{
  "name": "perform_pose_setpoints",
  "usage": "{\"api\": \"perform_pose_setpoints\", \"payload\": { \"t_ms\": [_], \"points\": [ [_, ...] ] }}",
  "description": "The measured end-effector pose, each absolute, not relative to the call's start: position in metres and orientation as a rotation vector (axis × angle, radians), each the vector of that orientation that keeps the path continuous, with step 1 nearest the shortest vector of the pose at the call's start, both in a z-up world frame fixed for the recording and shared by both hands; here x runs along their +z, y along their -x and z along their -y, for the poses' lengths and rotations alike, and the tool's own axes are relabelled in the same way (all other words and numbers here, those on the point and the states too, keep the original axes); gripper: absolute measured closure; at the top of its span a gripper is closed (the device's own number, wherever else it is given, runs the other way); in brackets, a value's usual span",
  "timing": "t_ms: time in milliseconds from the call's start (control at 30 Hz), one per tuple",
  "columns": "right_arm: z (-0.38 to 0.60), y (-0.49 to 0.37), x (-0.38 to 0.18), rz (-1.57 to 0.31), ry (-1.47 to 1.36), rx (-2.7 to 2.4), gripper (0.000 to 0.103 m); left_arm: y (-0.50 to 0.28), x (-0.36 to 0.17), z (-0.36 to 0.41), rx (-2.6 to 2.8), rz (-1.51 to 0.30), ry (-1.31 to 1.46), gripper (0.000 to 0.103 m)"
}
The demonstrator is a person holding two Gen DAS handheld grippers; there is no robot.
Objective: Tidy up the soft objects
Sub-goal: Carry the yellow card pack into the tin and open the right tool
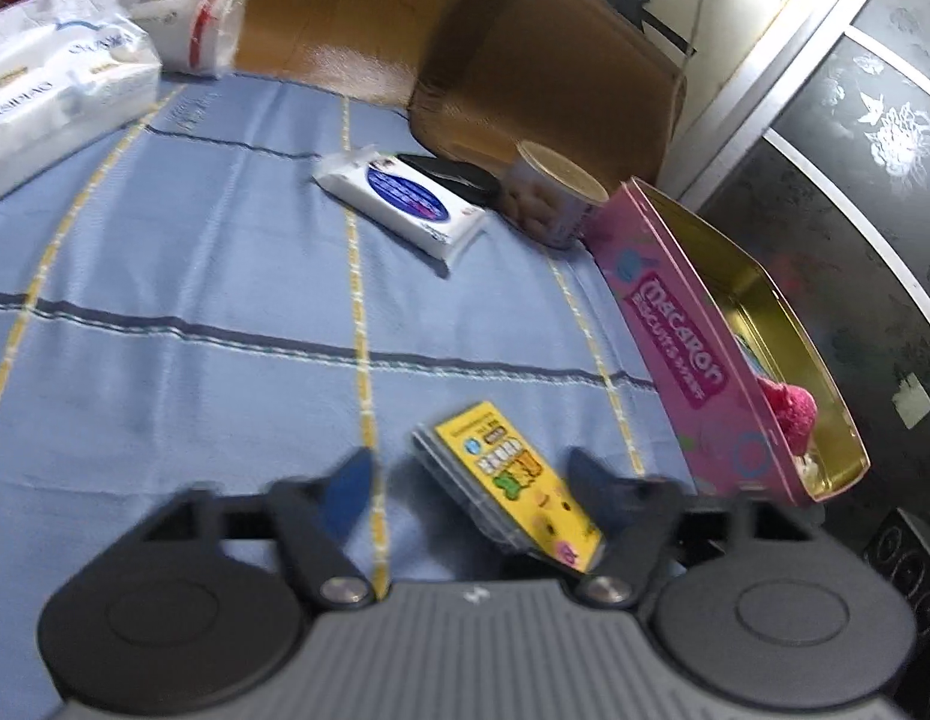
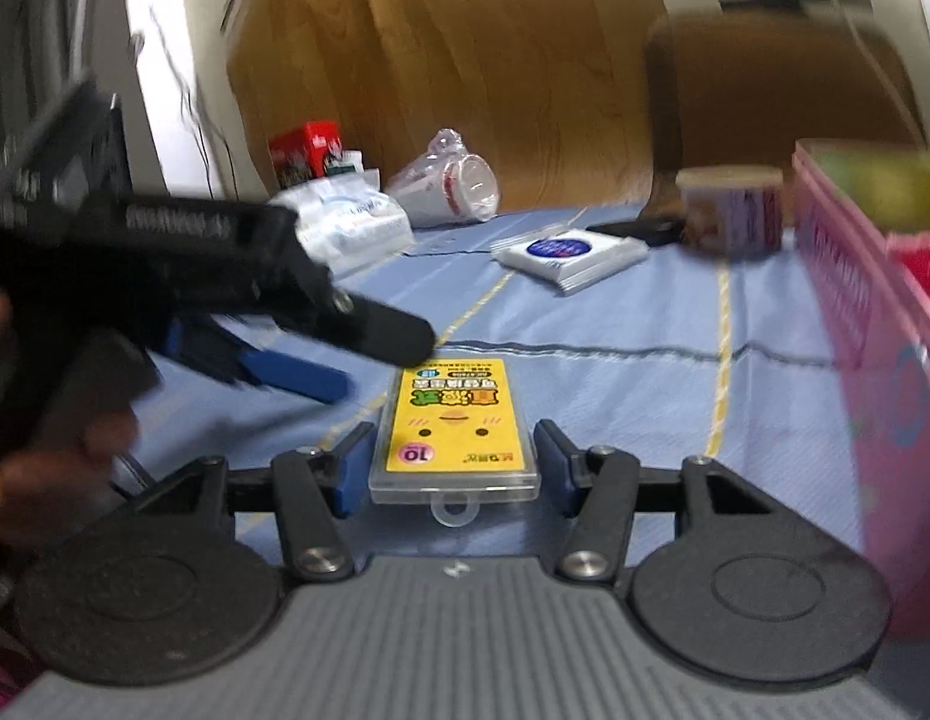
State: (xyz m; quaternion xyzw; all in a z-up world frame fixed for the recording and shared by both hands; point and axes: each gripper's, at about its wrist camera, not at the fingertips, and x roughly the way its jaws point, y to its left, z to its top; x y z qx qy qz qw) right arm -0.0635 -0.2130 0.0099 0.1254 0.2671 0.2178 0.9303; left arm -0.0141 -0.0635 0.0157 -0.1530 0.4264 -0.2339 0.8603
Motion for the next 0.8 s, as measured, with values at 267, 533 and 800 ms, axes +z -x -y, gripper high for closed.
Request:
{"api": "perform_pose_setpoints", "payload": {
  "t_ms": [267, 533, 800],
  "points": [
    [0.213, 0.075, 0.021, -0.475, -0.245, 0.409, 0.044, 0.008, 0.037, 0.078, -0.564, -0.868, 0.355, 0.069],
    [0.259, 0.094, 0.060, -0.270, -0.179, 0.158, 0.044, -0.012, 0.090, 0.178, -0.777, -0.775, 0.226, 0.070],
    [0.330, 0.110, 0.059, -0.264, -0.157, -0.119, 0.044, -0.026, 0.083, 0.302, -0.928, -0.827, 0.121, 0.068]
  ]
}}
